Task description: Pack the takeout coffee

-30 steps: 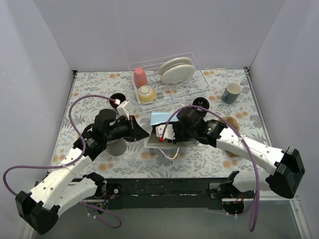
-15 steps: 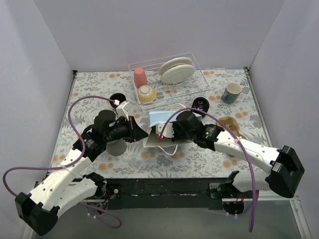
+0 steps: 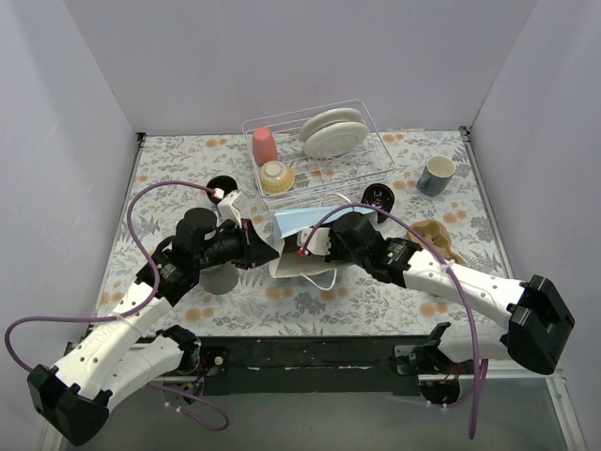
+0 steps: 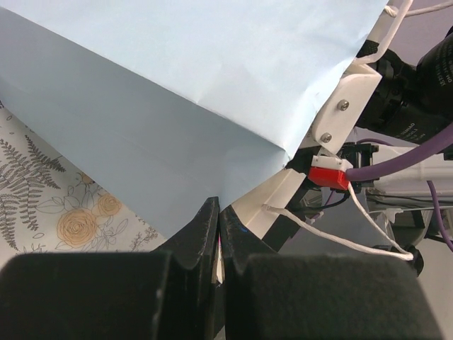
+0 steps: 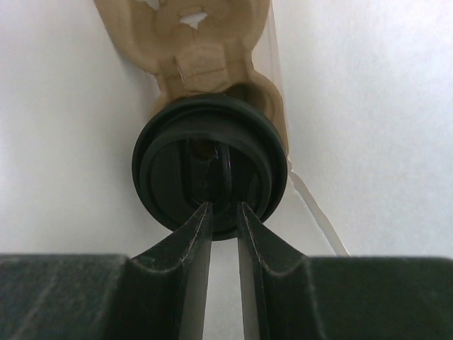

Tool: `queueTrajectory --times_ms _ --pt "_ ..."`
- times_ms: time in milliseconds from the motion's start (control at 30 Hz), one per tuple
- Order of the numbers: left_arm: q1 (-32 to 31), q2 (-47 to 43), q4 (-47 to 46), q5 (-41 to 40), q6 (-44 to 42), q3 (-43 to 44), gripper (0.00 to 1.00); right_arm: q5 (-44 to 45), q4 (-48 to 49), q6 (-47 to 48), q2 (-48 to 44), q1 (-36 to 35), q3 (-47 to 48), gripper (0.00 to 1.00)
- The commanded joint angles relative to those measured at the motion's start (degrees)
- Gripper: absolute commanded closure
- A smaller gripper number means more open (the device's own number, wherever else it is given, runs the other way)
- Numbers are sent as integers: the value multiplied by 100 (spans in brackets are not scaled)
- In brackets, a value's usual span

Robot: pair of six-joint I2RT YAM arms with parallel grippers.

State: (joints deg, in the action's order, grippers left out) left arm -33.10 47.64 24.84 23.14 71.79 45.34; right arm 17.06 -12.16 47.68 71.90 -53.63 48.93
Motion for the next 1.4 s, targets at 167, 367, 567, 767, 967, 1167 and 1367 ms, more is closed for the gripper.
queueTrajectory --times_ms 167,367,567,767,967,1167,1367 --pt "23 -167 30 16 -68 -61 100 350 329 -303 140 45 -129 72" --pt "23 -158 21 7 -112 -69 100 351 486 -443 219 72 -24 72" --pt "23 -176 12 24 -130 -104 100 324 706 -514 307 72 64 72" --pt "23 -167 12 24 -121 -70 100 263 864 -584 474 72 -6 73" --pt "14 -158 3 7 -95 -69 100 324 1110 -672 641 133 -15 73" --pt "23 -150 30 -2 -95 -78 100 394 1348 -725 790 177 12 74" --pt "23 -193 56 -37 -60 -78 100 518 1454 -743 826 177 108 74"
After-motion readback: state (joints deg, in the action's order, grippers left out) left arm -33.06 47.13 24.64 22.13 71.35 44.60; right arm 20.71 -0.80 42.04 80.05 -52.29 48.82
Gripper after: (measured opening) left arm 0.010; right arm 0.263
